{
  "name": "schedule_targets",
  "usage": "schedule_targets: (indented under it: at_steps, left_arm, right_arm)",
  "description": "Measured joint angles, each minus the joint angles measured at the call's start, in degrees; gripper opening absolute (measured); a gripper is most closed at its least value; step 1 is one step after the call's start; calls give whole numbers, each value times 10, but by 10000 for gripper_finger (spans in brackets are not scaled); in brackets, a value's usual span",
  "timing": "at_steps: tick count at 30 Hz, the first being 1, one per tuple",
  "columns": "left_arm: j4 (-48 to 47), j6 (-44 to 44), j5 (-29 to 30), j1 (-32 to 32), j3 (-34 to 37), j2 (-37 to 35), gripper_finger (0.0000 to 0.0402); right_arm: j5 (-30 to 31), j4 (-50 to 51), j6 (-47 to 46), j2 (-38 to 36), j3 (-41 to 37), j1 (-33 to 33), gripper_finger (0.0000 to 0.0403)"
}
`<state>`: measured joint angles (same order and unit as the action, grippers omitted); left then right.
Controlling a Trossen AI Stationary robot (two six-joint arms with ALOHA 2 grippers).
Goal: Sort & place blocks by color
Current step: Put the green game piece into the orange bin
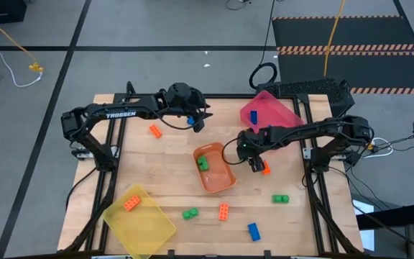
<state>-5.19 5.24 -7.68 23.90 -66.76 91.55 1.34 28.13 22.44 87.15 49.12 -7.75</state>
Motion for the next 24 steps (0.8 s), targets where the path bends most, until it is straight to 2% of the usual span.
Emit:
schedule_targets:
  at_steps: [13,24]
  left_arm:
    - [-19,-2,1,0,0,0,182]
    - [-27,-1,1,0,0,1,182]
  right_arm:
    - [-1,18,-29,0,0,0,104]
    - [4,23,-29,-8,0,0,76]
